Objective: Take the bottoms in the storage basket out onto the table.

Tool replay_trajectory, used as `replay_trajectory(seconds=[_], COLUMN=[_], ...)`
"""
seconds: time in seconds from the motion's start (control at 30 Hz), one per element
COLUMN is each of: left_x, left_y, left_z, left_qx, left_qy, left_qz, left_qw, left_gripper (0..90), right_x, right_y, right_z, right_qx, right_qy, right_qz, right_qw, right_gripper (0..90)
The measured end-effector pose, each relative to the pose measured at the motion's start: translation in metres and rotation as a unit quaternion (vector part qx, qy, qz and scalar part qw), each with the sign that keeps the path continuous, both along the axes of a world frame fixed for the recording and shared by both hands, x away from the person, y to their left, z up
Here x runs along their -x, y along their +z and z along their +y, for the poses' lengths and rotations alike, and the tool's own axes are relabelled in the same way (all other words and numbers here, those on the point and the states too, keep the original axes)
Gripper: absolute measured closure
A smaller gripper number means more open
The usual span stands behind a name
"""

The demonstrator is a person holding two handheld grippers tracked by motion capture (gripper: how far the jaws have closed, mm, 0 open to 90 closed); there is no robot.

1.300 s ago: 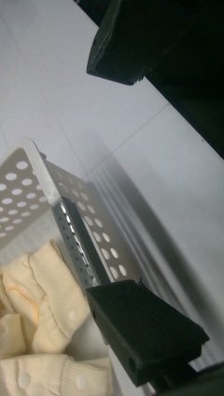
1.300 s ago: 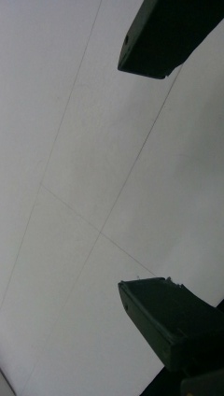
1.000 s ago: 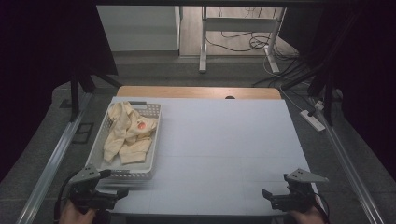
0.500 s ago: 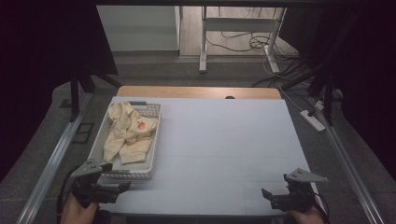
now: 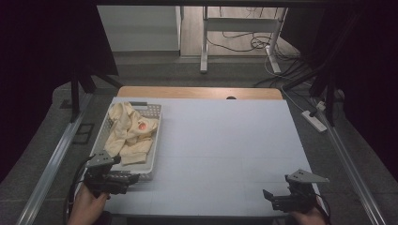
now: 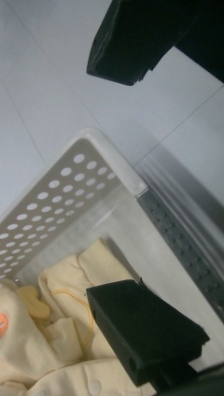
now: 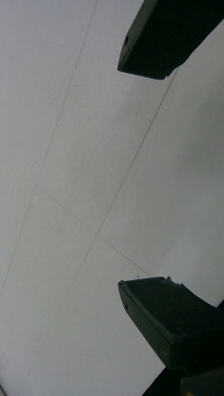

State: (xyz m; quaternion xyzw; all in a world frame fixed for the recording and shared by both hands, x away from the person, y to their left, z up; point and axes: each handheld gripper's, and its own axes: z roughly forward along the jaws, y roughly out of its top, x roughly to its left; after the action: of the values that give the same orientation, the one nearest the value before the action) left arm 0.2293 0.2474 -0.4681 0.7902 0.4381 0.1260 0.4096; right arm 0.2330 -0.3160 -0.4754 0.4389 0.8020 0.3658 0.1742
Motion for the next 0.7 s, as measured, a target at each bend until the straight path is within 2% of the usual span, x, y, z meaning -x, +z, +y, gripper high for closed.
replay_trajectory(seconds=[0.17, 0.3, 0.47, 0.7], left_x=[-0.006, -0.012, -0.018, -0.028], left_y=[0.000, 0.002, 0.006, 0.007], left_z=[0.003, 0.005, 0.009, 0.013], left_qx=[0.001, -0.011, -0.018, -0.015], left_qy=[0.008, 0.013, 0.022, 0.035], left_qz=[0.003, 0.002, 0.011, 0.021], left_qw=[1.0000, 0.9999, 0.9995, 0.9990], left_gripper=[0.0, 0.0, 0.0, 0.0], right_x=[0.000, 0.000, 0.000, 0.000], right_y=[0.000, 0.000, 0.000, 0.000], right_z=[0.000, 0.000, 0.000, 0.001], right_qx=[0.001, 0.001, 0.002, 0.003], right_qy=[0.000, 0.000, 0.001, 0.001], right_qz=[0.000, 0.001, 0.001, 0.001], right_qw=[1.0000, 1.0000, 1.0000, 1.0000], right_gripper=[0.0, 0.0, 0.0, 0.0])
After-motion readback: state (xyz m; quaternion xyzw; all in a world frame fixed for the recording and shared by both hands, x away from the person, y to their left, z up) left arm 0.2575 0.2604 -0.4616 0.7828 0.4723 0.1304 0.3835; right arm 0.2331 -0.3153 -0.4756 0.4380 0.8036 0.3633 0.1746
